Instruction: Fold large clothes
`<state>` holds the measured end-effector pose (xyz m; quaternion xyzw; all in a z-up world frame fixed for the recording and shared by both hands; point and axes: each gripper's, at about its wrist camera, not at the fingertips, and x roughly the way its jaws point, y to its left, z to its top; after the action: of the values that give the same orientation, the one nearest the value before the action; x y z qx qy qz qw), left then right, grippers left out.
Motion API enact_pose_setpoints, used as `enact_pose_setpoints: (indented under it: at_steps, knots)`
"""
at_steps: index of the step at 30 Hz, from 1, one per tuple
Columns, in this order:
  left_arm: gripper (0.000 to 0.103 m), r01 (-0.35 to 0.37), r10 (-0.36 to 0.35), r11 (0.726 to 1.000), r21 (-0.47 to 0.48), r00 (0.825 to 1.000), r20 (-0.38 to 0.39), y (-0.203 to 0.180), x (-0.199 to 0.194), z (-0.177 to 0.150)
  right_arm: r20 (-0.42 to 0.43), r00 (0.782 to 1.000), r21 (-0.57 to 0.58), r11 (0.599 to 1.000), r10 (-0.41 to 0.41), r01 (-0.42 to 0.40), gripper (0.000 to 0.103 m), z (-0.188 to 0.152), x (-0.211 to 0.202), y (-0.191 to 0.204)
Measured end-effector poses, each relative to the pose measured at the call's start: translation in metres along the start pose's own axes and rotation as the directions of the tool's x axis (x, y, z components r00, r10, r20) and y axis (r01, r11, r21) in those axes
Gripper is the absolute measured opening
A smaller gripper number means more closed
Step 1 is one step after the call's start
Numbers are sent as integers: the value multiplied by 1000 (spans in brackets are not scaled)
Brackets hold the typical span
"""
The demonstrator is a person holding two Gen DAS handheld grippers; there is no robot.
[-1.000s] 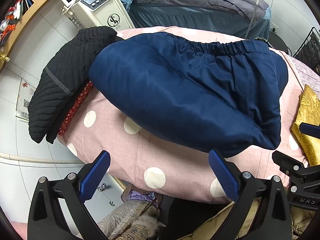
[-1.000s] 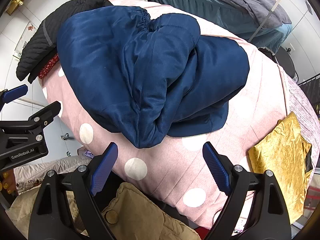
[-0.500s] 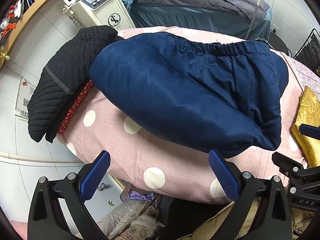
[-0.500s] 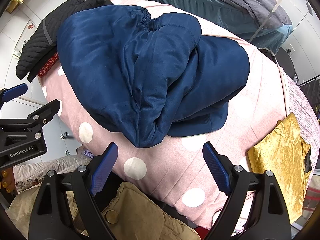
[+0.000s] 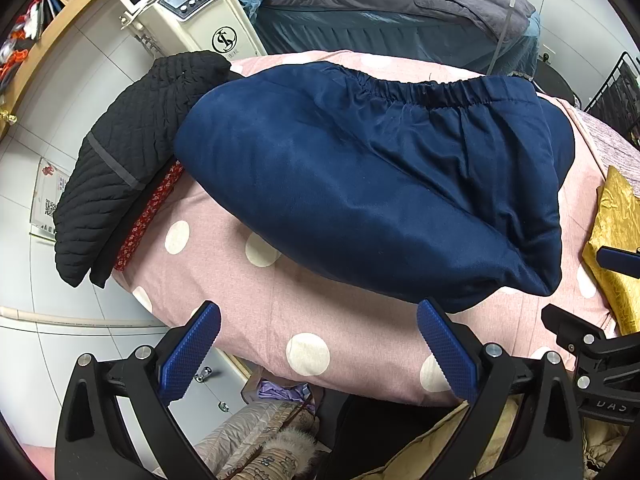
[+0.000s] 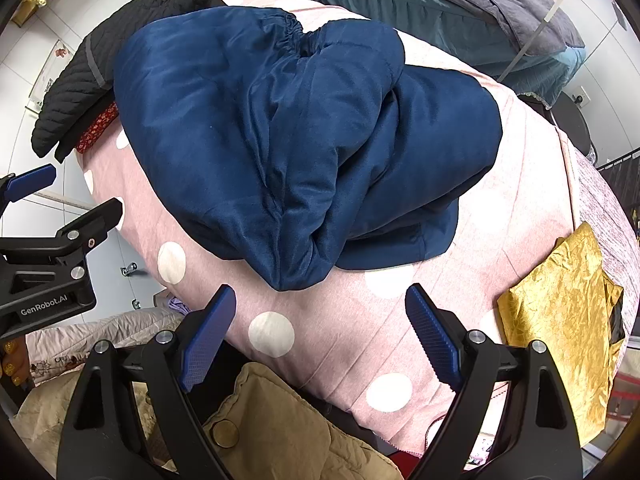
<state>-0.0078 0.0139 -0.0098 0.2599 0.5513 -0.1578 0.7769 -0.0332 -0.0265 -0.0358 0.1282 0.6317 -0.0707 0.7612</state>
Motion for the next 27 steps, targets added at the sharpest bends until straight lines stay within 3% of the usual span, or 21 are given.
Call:
enact_pose_setpoints:
  at_steps: [27]
  knots:
    - [97, 8, -8, 1000, 4, 1000, -14, -1, 5, 1, -20, 1000, -10, 1000, -5, 5, 86, 2, 5, 2]
